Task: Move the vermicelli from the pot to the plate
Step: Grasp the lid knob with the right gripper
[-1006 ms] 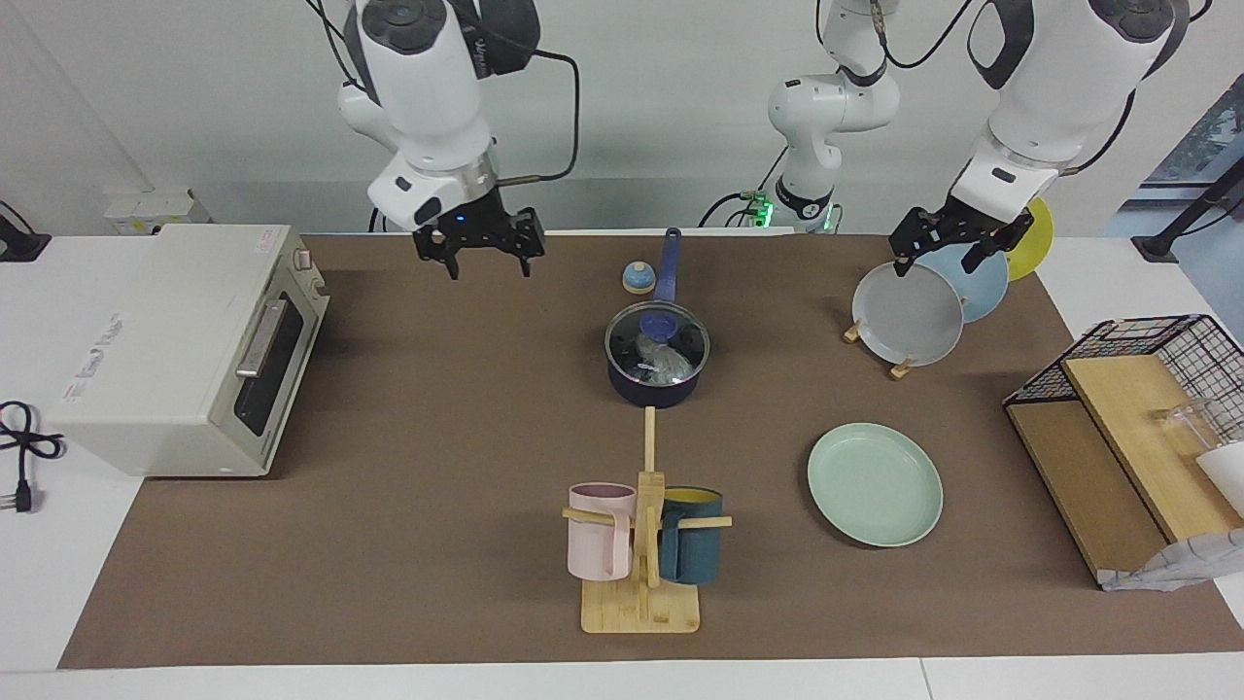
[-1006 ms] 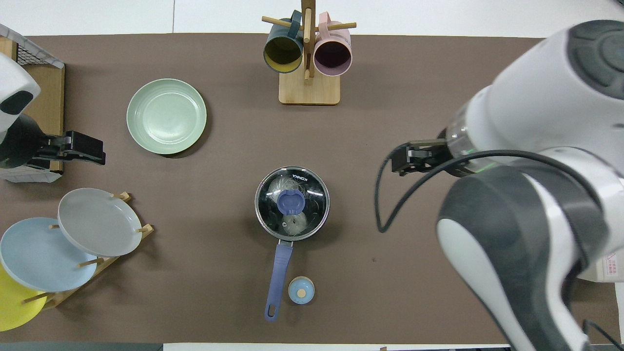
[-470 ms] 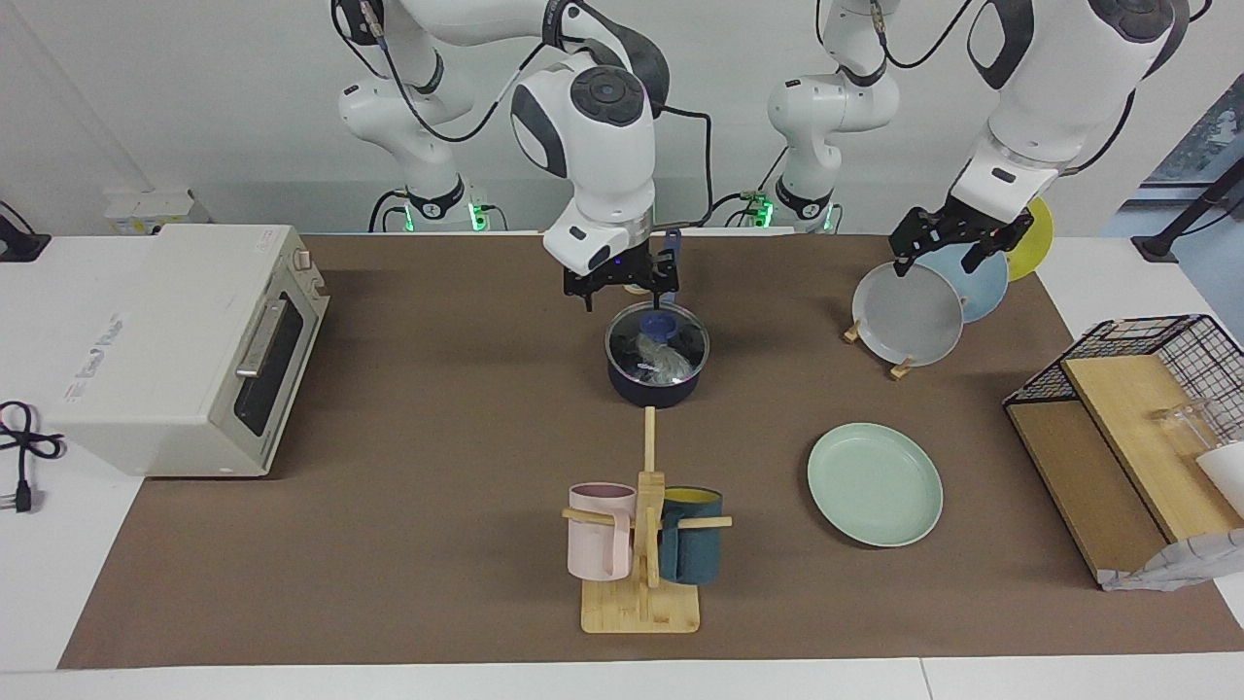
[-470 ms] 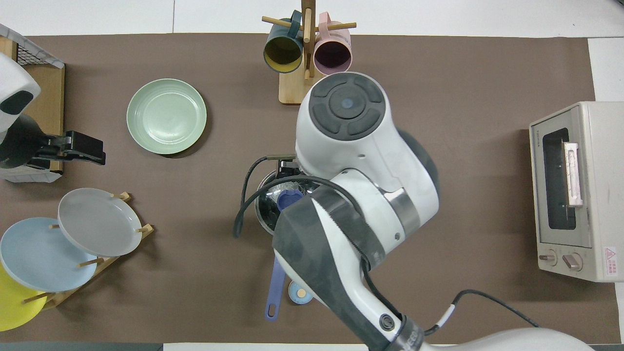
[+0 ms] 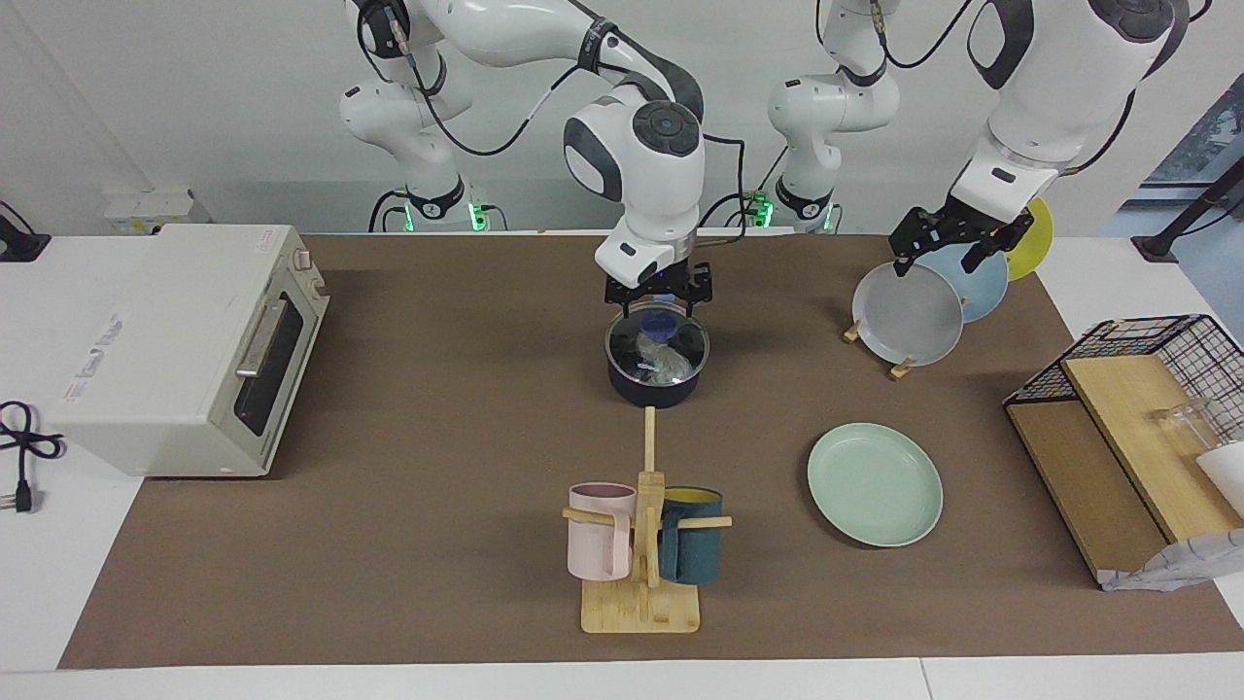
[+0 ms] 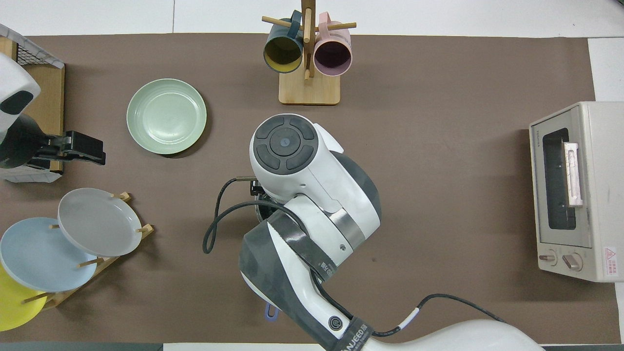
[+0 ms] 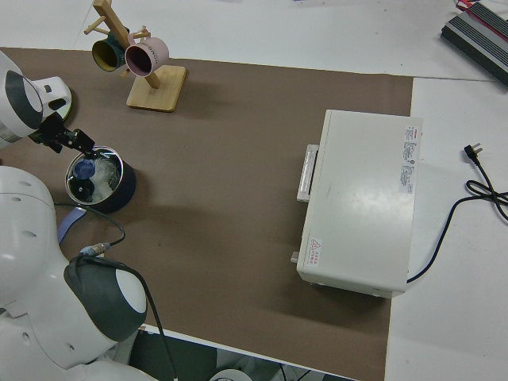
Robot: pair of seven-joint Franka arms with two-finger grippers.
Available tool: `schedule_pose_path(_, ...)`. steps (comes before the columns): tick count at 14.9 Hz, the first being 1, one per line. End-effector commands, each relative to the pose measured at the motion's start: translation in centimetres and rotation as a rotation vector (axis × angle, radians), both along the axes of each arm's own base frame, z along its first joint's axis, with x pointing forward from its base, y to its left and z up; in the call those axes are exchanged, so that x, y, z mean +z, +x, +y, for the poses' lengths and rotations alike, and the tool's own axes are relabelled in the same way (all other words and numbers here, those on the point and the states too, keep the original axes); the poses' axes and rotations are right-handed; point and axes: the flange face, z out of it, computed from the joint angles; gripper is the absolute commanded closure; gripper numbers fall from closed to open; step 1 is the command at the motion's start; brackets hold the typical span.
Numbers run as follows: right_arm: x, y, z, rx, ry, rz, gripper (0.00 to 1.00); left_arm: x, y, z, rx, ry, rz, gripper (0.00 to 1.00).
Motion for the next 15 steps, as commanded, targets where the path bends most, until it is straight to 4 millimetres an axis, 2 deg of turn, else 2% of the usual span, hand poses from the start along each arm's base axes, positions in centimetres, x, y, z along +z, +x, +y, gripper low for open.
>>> schedule_pose_path(1,-2.5,-1.7,0.8,-0.001,-0.021,-0.006,0.00,0.3,-0.5,0.1,0.005,-0.006,-0.002,0.00)
schedule_pose_path(3,-4.1,-2.1,0.9,0.008,-0.027,-0.020,0.00,0.3,-0.4,0.2,0.007,-0.006,-0.003,0.00)
schedule_pose_path(7,-4.9,-2.2,0.6,0.021,-0.032,-0.015,0.00,0.2,-0.4,0.2,0.008,-0.007,-0.002,0.00)
schedule_pose_path(11,-5.2,-2.4,0.5,0.034,-0.036,-0.012,0.26,0.3,-0.4,0.3,0.010,-0.008,-0.005,0.00)
schedule_pose_path(15,-4.9,-2.2,0.6,0.050,-0.038,-0.021,0.40,0.3,-0.2,0.9,0.022,-0.007,-0.013,0.00)
